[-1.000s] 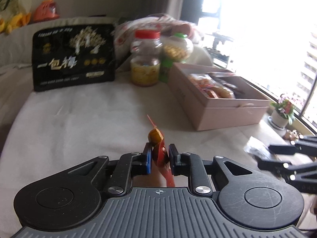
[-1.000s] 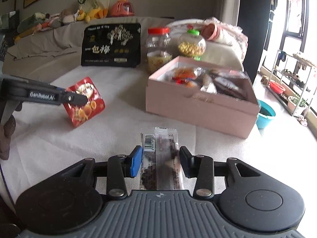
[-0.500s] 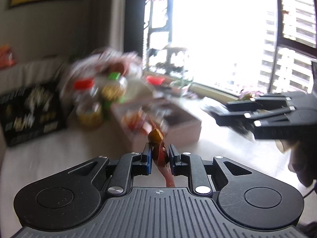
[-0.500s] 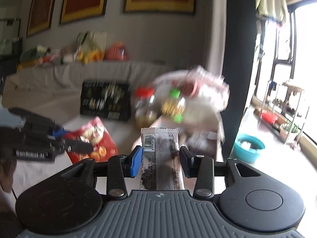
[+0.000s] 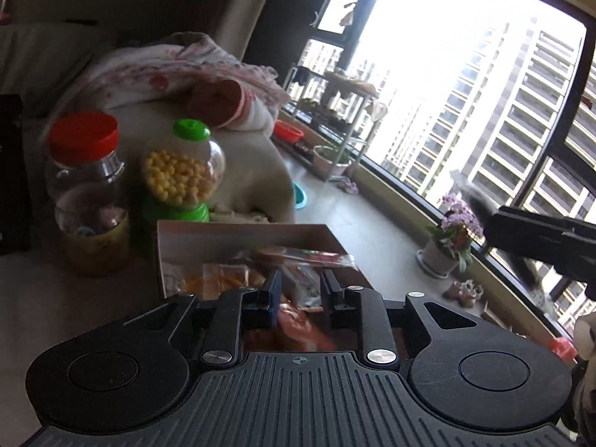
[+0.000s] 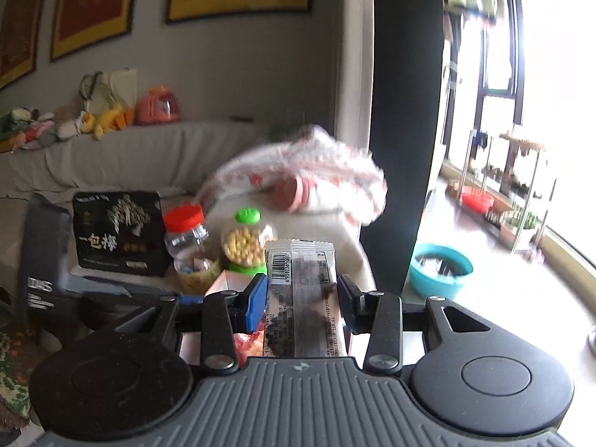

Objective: Organize snacks

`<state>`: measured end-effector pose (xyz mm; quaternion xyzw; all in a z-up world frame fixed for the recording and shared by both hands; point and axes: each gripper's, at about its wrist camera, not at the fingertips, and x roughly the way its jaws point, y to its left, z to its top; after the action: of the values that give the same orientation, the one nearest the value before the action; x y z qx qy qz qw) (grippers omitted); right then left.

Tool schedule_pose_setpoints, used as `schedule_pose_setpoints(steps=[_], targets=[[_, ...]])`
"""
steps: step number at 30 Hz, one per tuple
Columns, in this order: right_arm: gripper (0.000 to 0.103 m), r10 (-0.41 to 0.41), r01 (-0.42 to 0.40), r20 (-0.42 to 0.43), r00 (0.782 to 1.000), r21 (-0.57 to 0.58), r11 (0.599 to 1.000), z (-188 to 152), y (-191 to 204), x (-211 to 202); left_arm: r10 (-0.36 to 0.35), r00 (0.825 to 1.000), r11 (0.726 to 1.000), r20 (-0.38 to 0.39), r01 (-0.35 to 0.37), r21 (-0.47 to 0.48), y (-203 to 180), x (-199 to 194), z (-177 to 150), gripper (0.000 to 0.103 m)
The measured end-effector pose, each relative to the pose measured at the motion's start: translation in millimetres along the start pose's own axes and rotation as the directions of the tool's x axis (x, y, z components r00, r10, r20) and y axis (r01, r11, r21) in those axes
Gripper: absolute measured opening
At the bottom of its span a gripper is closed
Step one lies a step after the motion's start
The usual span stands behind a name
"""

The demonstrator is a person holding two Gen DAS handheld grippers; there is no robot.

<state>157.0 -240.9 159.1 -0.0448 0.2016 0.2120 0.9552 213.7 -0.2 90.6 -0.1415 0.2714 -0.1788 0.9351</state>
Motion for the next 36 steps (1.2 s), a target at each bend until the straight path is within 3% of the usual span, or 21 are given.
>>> schedule_pose_setpoints(steps=[3,9,16,21,26,29,33,36], targets=[[0.041,0.022,-0.02,-0.041,0.999,0.041,0.999,-3,3,29,-0.01,0.999,0.999,0.035,0.012,-0.051,14,-12,4,0.029],[0.045,0.05,-0.04,-0.079,0.996,0.126,0.991,-11,8,66,0.079,0.994,0.993,0.082,-0.07,-0.098,22,-63,-13,0.029],[0.073,0.021,-0.009,-0.082,0.996,0.138,0.99,-57,16,28,0.139,0.99,0.984,-0.021,-0.14,-0.107,8,-104,-92,0.029],[0.078,-0.034,0.054,-0.167,0.985,0.112,0.992,-132,31,-1,0.193,0.977,0.98,-0.095,-0.196,-0.023,-22,-90,-154,0.029],[0.078,-0.08,0.12,-0.23,0.97,0.169,0.978,-186,31,-16,0.247,0.965,0.966,-0.091,-0.238,0.105,-47,-74,-177,0.029],[0.078,-0.097,0.143,-0.227,0.969,0.192,0.971,-202,31,-22,0.275,0.959,0.953,-0.067,-0.263,0.153,-56,-68,-179,0.03],[0.081,-0.173,0.199,-0.197,0.965,0.119,0.973,-207,40,-20,0.29,0.956,0.945,-0.047,-0.278,0.173,-60,-64,-182,0.033],[0.082,-0.18,0.206,-0.191,0.965,0.13,0.97,-207,38,-19,0.286,0.957,0.948,-0.04,-0.277,0.16,-62,-67,-185,0.035]])
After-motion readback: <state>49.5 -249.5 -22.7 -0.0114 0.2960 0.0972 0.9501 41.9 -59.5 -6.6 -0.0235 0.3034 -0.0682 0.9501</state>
